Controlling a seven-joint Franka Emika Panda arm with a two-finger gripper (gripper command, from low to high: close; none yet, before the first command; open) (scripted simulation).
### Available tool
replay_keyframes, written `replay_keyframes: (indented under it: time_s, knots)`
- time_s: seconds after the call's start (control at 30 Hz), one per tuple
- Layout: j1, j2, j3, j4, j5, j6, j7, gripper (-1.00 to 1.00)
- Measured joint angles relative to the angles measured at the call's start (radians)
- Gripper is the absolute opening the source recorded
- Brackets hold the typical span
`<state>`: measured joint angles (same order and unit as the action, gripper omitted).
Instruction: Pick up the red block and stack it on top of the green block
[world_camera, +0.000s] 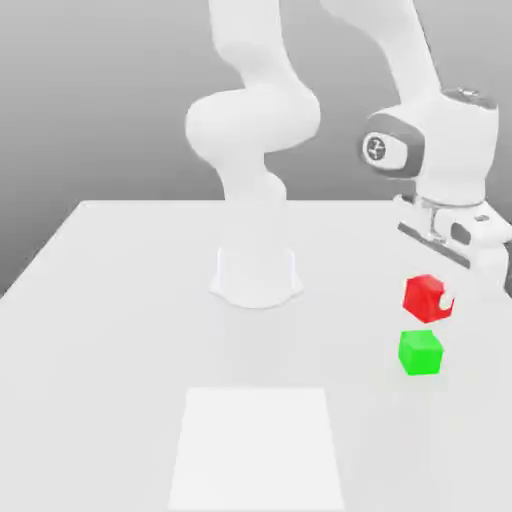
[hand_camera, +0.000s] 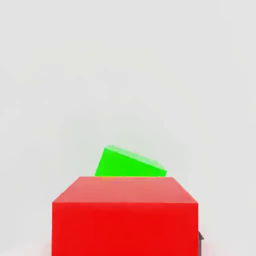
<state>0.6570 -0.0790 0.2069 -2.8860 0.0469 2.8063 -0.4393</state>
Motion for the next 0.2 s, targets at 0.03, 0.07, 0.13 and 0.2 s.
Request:
replay_keyframes:
  time_s: [0.03, 0.07, 0.13, 0.2]
  knots:
    - [-0.004, 0.036, -0.004, 0.001, -0.021, 0.034, 0.014, -1.00]
    - [-0.003, 0.072, -0.009, 0.003, -0.046, 0.069, 0.031, -1.00]
    - [-0.003, 0.105, -0.017, 0.004, -0.073, 0.100, 0.050, 1.00]
    - [-0.003, 0.105, -0.017, 0.004, -0.073, 0.100, 0.050, 1.00]
